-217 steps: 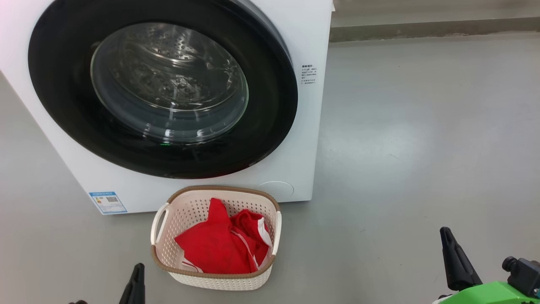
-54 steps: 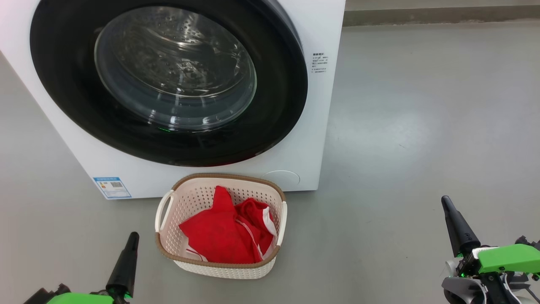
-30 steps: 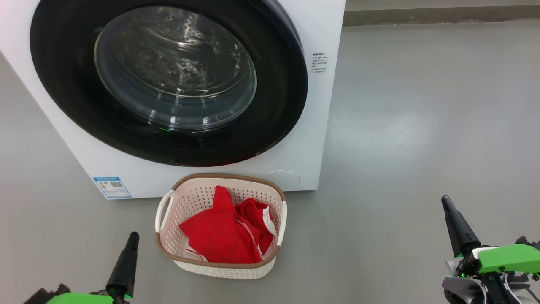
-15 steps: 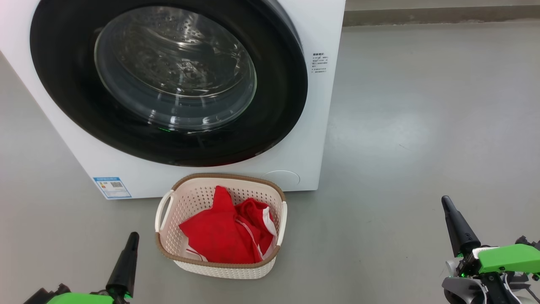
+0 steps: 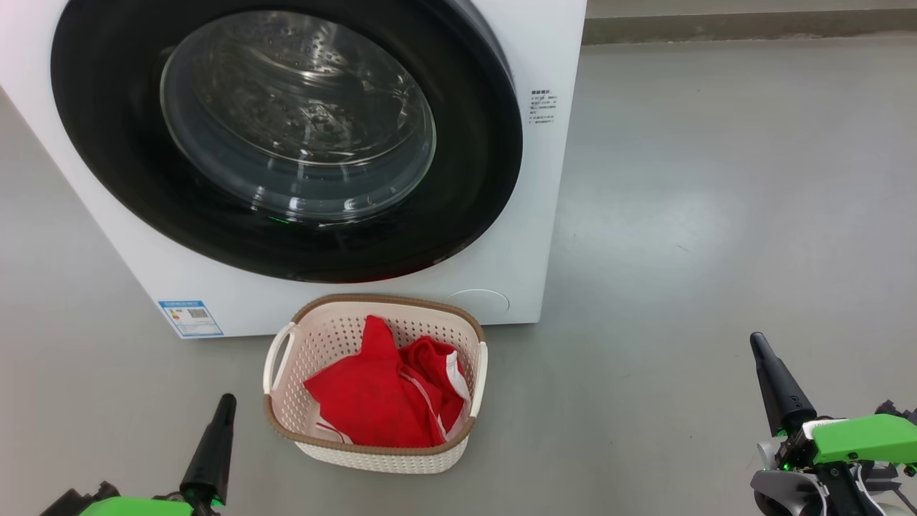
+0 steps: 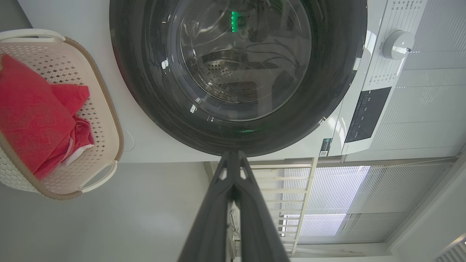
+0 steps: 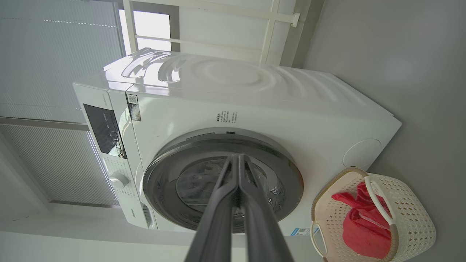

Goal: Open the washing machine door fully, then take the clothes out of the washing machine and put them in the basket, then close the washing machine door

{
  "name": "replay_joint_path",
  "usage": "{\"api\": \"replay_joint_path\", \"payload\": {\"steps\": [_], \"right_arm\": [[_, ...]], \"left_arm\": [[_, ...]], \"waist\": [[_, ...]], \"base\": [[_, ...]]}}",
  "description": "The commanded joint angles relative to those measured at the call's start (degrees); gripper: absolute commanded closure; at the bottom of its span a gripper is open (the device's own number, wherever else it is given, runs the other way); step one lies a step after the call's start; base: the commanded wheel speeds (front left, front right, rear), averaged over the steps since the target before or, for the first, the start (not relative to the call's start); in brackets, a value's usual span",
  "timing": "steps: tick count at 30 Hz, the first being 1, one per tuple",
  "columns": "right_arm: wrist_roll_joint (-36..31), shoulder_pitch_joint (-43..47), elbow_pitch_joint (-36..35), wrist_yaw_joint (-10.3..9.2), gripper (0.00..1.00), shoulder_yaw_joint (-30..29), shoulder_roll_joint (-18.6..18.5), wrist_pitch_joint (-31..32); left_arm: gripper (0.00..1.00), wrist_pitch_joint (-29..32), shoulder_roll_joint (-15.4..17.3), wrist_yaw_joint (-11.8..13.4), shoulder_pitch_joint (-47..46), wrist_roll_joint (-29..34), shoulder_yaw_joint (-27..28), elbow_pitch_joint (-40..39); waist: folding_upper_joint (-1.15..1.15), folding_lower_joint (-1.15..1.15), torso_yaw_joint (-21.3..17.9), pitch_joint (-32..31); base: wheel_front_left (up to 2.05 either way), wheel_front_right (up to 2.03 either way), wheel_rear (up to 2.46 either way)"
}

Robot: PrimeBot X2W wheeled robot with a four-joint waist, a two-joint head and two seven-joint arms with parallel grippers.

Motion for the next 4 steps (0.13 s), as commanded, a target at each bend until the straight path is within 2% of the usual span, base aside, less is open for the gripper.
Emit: {"api": "replay_joint_path", "payload": {"steps": [1, 4], "right_arm": [[-0.1, -2.5, -1.5, -0.03, 1.00, 0.7, -0.8, 0.3], [-0.1, -2.5, -1.5, -0.03, 1.00, 0.7, -0.8, 0.3]], "left_arm": [[1.00, 0.3, 0.4, -0.4, -2.5, -0.4, 2.0, -1.1], [1.00, 0.3, 0.4, -0.4, -2.5, -0.4, 2.0, -1.1]], "waist": [[0.00, 0.00, 0.0, 0.0], [0.00, 0.00, 0.0, 0.0]], "base": [[0.00, 0.00, 0.00], [0.00, 0.00, 0.00]]}}
